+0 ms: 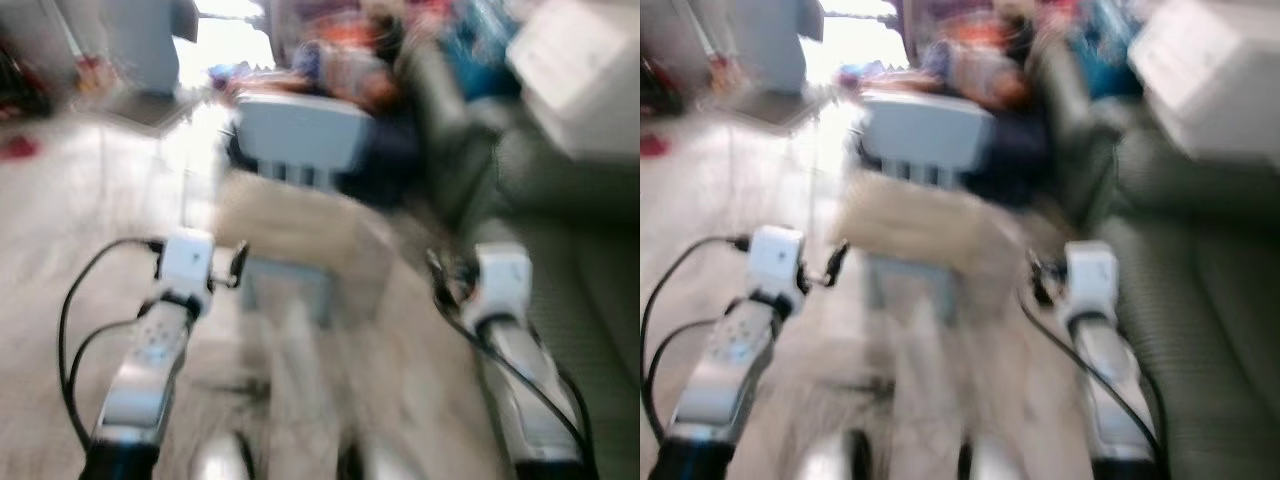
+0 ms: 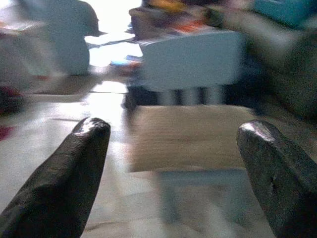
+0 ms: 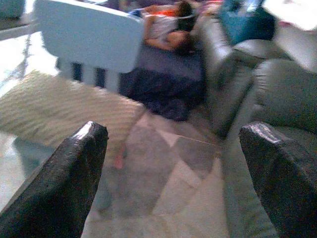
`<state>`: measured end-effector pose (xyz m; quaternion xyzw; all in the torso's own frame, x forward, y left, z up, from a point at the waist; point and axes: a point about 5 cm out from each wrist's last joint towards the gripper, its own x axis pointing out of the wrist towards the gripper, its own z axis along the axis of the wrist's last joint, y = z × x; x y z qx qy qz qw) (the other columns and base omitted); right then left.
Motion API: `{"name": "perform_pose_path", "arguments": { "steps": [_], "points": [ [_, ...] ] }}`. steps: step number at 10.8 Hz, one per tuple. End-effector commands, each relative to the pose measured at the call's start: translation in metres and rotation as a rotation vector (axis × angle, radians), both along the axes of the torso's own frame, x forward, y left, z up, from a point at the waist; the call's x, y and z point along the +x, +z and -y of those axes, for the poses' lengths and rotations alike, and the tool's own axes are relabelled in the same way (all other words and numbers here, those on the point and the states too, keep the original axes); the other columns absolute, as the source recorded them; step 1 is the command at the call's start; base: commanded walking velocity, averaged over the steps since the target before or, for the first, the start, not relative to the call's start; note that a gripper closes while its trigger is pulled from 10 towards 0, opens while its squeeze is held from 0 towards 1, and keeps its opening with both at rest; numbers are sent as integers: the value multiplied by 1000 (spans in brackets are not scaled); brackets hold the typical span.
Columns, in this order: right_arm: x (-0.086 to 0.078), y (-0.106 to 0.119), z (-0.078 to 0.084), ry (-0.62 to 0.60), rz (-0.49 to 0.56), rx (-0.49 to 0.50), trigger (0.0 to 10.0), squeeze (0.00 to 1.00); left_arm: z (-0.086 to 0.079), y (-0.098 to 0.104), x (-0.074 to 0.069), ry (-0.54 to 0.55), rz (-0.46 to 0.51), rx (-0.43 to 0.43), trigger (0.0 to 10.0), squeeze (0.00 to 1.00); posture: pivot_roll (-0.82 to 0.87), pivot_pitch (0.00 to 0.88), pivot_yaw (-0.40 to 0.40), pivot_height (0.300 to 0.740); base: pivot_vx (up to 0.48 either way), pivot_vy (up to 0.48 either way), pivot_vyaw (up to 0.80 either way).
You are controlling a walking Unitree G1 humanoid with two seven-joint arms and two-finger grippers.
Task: Move the pillow to the sofa
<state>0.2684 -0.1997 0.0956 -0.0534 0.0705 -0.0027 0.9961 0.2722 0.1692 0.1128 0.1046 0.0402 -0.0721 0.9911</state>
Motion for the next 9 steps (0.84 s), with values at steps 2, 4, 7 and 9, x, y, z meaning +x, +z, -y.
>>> {"name": "perform_pose_path", "arguments": {
  "steps": [2,4,7,9],
  "points": [
    [-1,2,-2,1,8,10,10000,0,-1,-4,-1,-5,-23,12,10000,0,-68,107,-32,740,0,0,0],
    [-1,2,-2,1,8,10,10000,0,-1,-4,-1,-5,-23,12,10000,0,-68,107,-32,740,0,0,0],
    [-1,2,-2,1,8,10,10000,0,-1,-4,-1,-5,-23,12,10000,0,-68,107,-32,740,0,0,0],
    [-1,2,-2,1,8,10,10000,0,-1,-4,-1,-5,-23,12,10000,0,-68,107,-32,740,0,0,0]
  ]
}}
